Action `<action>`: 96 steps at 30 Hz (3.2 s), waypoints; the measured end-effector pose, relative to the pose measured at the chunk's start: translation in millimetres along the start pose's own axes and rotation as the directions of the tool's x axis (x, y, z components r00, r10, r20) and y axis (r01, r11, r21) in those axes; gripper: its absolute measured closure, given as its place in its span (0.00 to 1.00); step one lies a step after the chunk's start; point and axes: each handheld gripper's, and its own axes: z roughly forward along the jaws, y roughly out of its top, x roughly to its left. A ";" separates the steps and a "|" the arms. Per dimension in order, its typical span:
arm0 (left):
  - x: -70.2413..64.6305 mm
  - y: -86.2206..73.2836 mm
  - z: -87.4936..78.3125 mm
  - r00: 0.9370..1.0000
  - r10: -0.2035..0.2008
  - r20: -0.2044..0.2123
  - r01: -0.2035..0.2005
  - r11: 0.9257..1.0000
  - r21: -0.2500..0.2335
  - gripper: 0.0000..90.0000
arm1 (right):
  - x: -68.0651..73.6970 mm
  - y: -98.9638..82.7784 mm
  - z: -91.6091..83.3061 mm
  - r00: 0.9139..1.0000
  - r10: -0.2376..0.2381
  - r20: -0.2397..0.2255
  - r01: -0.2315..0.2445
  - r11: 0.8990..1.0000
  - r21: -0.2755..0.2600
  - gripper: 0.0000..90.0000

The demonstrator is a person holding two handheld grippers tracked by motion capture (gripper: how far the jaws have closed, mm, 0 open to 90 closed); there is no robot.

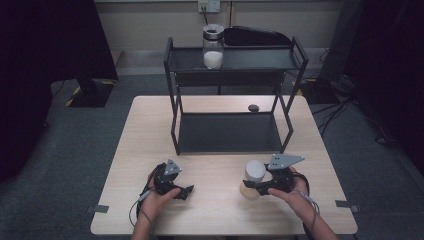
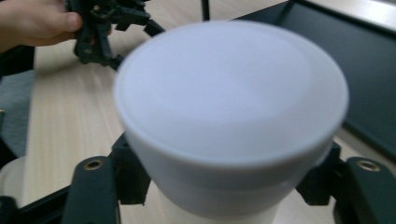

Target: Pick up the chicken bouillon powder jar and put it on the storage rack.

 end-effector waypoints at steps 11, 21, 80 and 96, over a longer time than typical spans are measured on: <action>-0.1 0.0 0.0 1.000 0.000 0.000 0.000 1.000 0.000 0.00 | -8.1 23.1 -2.0 0.998 0.046 0.046 -0.047 0.999 0.023 0.39; 0.0 0.0 0.0 1.000 0.000 0.000 0.000 1.000 0.000 0.00 | -20.2 49.6 4.7 0.996 0.051 0.078 -0.055 0.997 0.047 0.39; 0.3 0.2 -0.1 1.000 0.003 0.000 -0.003 1.000 0.001 0.00 | -59.4 220.3 -41.8 0.985 0.009 0.171 -0.017 0.999 0.045 0.39; 0.4 0.4 -0.2 1.000 0.003 0.001 -0.003 1.000 0.003 0.00 | -58.2 268.1 -61.1 0.980 0.005 0.200 -0.014 0.999 0.043 0.39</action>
